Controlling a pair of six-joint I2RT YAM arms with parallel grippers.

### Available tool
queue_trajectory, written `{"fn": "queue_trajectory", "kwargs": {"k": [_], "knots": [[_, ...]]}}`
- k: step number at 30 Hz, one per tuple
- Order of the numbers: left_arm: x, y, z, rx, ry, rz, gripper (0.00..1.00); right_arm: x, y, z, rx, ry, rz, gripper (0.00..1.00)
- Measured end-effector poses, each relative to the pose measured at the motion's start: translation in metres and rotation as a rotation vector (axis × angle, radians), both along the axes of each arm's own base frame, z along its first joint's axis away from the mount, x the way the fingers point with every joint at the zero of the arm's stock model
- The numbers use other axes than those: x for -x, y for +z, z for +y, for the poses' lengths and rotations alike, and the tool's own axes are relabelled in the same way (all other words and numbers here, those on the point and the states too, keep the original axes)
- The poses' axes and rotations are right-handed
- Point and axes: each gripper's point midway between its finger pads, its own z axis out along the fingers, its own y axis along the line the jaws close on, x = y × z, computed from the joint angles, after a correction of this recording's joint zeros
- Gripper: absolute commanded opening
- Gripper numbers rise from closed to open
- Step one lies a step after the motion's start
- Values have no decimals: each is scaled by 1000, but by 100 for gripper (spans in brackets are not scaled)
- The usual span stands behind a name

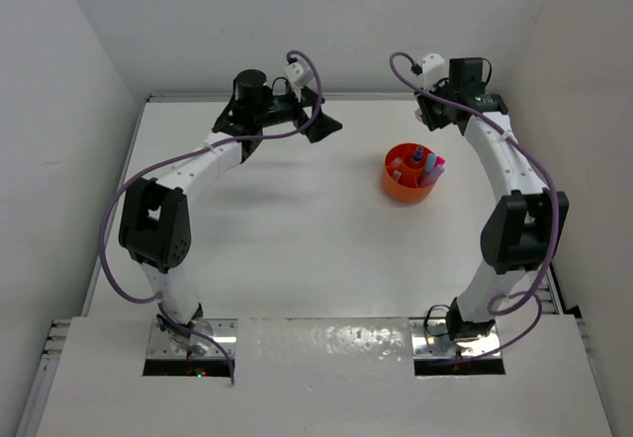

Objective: Sort the stationery into containers
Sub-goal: Place the stapler in the storage box.

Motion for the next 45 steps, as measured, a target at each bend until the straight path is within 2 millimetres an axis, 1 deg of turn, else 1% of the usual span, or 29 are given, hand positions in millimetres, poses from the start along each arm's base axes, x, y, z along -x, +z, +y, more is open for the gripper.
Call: {"fn": "queue_trajectory", "kwargs": {"k": [2,5,8,12,15,18,22,27,37,39,45], "knots": [[-3,-5,8,-11,23,-4,100,-6,-13,-11,38,-44,23,0],[-9,-9,16,-22,54,-6,100,-7,-30,-24,78,-86,67,0],[-14,-10,21,-23,80,-6,100,-6,-40,-36,107,-115,97,0],[-20,-13,21,-16,100,2,100,-2,-45,-43,119,-115,122,0],[-28,-23,20,-16,118,14,100,0,-47,-42,107,-101,136,0],[-37,-39,19,-26,138,32,100,4,-50,-37,91,-77,153,0],[-44,-54,20,-37,156,56,100,10,-58,-31,75,-45,185,0],[-50,-57,21,-28,176,57,100,13,-67,-26,58,-18,215,0],[-64,-69,32,-20,218,84,100,18,-101,-21,52,25,316,0],[-66,-69,33,-16,224,90,100,19,-104,-21,58,32,326,0],[-69,-68,38,-13,233,85,100,21,-104,-21,76,50,333,0]]}}
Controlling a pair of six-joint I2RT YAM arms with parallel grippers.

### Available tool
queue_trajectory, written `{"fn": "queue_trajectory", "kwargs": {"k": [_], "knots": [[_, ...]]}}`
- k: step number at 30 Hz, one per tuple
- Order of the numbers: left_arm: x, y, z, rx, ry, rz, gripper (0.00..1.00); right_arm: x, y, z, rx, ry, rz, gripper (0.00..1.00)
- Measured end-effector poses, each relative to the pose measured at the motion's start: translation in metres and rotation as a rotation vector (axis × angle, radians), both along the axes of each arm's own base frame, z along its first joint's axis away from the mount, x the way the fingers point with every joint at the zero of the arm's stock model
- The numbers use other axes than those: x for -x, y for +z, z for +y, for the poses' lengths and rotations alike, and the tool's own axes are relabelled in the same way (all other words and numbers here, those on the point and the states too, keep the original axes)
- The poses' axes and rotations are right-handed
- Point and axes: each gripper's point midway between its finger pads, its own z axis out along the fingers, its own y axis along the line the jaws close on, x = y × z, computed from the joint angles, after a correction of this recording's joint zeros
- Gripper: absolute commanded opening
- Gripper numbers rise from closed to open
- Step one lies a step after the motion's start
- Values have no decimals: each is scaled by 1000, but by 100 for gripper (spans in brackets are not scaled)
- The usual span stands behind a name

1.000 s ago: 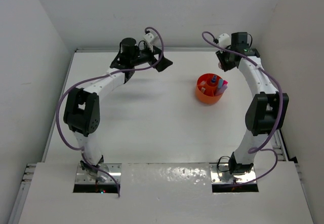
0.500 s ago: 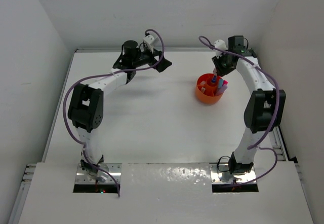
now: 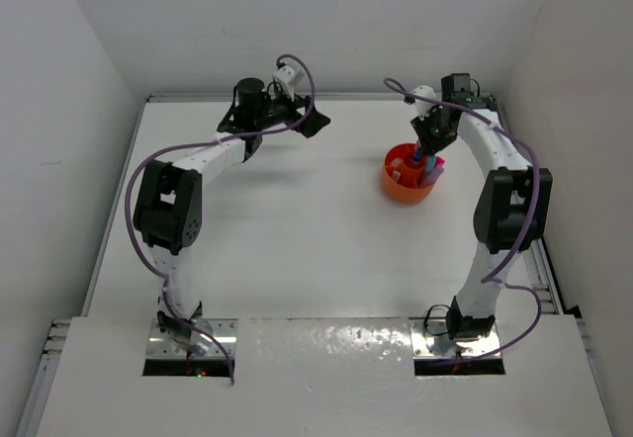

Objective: Sort the stationery into containers
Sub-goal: Place the stapler in the storage box.

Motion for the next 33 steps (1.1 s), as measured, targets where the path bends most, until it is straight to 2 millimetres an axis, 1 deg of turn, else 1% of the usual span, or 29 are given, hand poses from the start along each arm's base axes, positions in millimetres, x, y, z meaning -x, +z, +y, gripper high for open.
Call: {"fn": "queue_trajectory", "kwargs": {"k": [2,3,5,6,8,9,13,22,26,29,30,32,33], "knots": [[-1,0,2,0,3,0,100,1,1,0,5,9,3,7],[-1,0,3,0,5,0,100,1,1,0,8,14,4,16],[-2,0,4,0,7,-1,100,1,1,0,17,22,4,25],[-3,0,5,1,8,-2,100,1,1,0,21,26,4,32],[-3,1,6,1,10,-3,100,2,1,0,28,32,5,36],[-3,0,6,1,11,-3,100,2,1,0,32,37,5,40],[-4,1,6,1,12,-4,100,1,1,-1,42,49,0,46],[-5,2,7,2,18,-9,100,-1,2,-1,43,53,-6,49],[-6,2,8,-2,22,-13,100,-6,6,0,26,21,-29,52],[-6,2,7,-12,22,-26,100,-14,16,-2,15,-49,-77,55],[-6,2,7,-15,21,-30,100,-17,22,-4,15,-77,-99,57],[-5,2,6,-22,18,-35,100,-22,41,-13,35,-165,-161,60],[-5,1,6,-28,15,-38,100,-24,53,-18,42,-217,-201,72]]}}
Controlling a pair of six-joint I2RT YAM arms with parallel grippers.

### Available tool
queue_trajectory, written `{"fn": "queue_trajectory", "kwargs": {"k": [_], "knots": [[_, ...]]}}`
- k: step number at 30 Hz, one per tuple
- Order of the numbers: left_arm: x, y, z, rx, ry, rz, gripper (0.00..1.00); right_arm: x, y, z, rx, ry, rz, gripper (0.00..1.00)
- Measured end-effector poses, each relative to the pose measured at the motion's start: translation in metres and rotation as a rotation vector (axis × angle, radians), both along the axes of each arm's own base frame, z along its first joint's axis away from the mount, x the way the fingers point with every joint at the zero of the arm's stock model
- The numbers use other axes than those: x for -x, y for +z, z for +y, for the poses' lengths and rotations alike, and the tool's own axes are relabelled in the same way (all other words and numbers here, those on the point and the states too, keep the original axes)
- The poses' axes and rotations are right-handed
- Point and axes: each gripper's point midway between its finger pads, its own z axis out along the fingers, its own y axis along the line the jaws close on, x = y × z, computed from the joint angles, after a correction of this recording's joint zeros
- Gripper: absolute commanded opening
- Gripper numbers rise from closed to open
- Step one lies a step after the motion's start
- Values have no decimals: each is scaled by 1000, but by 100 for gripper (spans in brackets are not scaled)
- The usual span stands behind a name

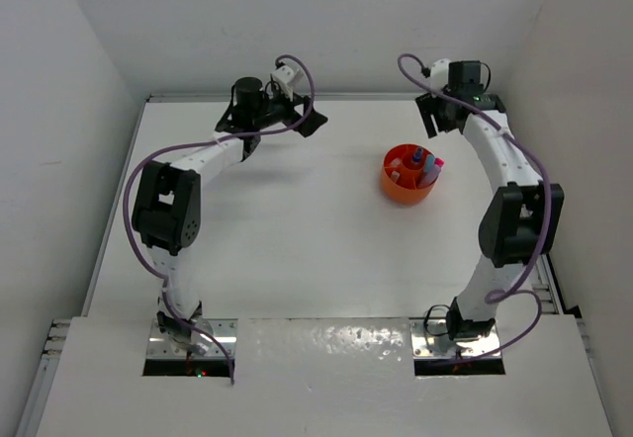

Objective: Sort the stationery into containers
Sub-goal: Place the stapler in the storage box, then reset both arms

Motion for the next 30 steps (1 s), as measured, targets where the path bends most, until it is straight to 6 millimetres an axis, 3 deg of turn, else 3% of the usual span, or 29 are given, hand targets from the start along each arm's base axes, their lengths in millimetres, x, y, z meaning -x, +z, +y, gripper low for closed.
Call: {"fn": "queue_trajectory", "kwargs": {"k": [4,8,10,14,16,18,22,30], "knots": [[7,6,3,-30,2,-28,100,10,50,-23,-22,-257,-197,99],[17,24,20,-59,100,-65,100,54,68,-47,-127,-514,-290,99],[20,33,37,-86,221,-78,100,86,61,-66,-187,-674,-306,99],[37,43,72,-150,448,-94,100,163,24,-95,-243,-952,-282,99],[57,32,94,-189,536,-71,100,208,1,-97,-254,-1062,-242,99],[78,15,112,-230,589,-35,100,239,-11,-94,-267,-1131,-225,99],[116,-14,141,-271,669,42,100,278,-10,-90,-316,-1232,-266,99],[163,-30,165,-223,734,72,100,317,2,-91,-362,-1350,-345,99]]}}
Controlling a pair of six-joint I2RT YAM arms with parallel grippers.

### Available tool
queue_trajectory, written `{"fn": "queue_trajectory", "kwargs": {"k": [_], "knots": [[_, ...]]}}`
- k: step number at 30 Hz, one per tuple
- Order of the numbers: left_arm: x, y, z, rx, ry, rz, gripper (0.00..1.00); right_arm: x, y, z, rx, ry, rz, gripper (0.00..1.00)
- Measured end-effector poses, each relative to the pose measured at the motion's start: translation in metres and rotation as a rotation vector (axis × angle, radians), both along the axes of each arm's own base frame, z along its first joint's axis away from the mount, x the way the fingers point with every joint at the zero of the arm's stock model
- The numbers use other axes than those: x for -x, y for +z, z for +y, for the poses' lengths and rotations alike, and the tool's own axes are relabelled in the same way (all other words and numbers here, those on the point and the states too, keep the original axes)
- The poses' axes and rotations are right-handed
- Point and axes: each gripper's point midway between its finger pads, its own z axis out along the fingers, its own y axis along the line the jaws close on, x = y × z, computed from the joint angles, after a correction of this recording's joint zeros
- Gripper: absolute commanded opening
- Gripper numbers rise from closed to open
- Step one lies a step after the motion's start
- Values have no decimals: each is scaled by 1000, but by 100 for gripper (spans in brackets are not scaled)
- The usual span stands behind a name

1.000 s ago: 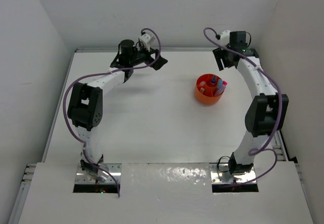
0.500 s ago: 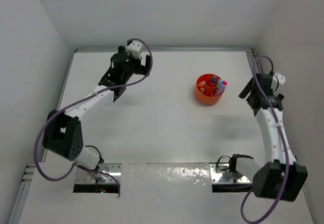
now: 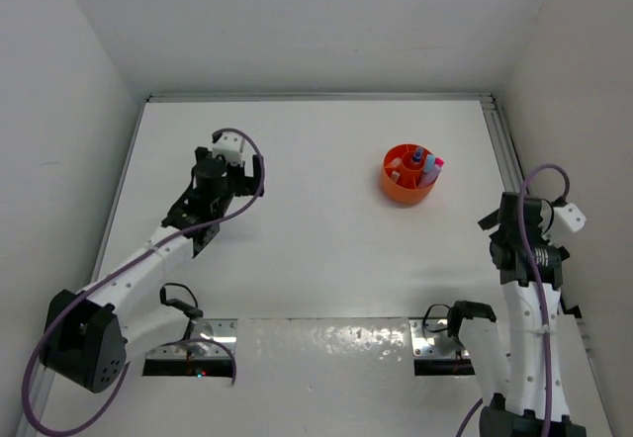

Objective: Sort the stationery into containers
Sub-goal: Reset both arms

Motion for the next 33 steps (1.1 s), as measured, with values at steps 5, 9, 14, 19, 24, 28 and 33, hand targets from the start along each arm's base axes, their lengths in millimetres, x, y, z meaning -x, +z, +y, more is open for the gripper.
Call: {"fn": "queue_trajectory", "kwargs": {"k": [5,9,14,19,24,28,33], "knots": [[12,-2,5,48,24,-7,100,14,-4,2,-14,-23,29,99],[17,-5,6,74,33,-5,100,20,-3,3,-18,-27,38,99],[22,-9,2,79,22,1,100,23,0,3,-16,-27,31,99],[22,-9,1,80,18,1,100,24,1,2,-10,-31,33,99],[20,-4,-1,93,11,-18,100,26,2,-1,8,-42,35,99],[18,0,-2,101,10,-36,100,27,3,-4,24,-49,43,99],[18,-1,-2,106,10,-38,100,26,6,-6,40,-41,35,99]]}}
